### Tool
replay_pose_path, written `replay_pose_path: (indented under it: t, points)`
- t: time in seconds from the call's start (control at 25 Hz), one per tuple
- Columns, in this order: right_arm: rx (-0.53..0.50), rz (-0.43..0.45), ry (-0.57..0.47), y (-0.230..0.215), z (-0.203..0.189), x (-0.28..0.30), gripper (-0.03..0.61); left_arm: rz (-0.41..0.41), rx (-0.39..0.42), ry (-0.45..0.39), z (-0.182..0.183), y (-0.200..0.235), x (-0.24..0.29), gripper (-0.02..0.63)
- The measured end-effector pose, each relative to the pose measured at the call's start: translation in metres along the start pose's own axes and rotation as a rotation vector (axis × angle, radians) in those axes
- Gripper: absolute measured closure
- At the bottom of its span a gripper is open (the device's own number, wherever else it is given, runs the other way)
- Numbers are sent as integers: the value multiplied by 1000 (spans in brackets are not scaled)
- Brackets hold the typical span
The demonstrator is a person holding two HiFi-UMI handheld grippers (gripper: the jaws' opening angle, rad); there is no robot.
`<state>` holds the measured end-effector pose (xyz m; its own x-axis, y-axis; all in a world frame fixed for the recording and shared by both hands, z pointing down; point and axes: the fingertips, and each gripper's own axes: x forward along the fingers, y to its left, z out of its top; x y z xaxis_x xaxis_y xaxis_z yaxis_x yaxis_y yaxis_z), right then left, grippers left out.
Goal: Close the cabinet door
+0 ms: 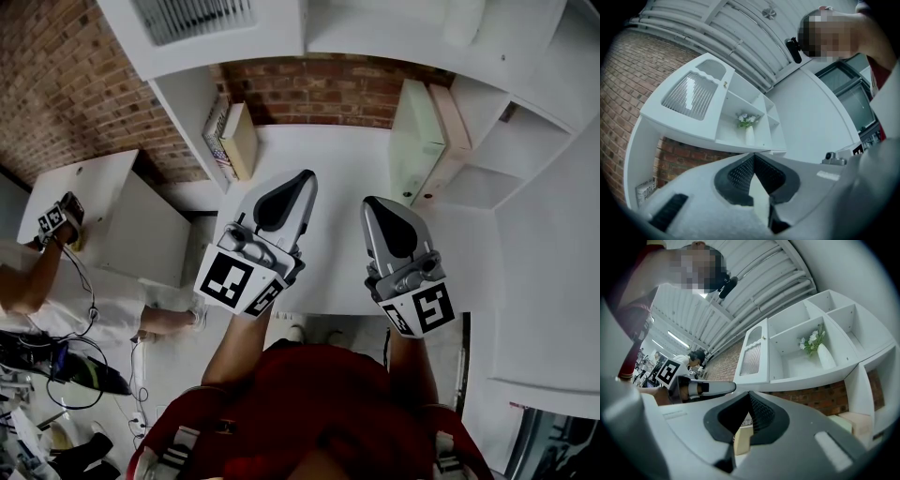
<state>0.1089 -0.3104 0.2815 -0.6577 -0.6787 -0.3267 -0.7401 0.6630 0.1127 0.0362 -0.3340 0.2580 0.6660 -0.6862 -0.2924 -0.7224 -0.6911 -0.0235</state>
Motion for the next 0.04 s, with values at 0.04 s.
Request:
replay_pose_path:
  t: [0.04]
  points:
    - [0, 0, 0, 0, 1, 0, 565, -1, 0, 0, 1, 0, 0, 611]
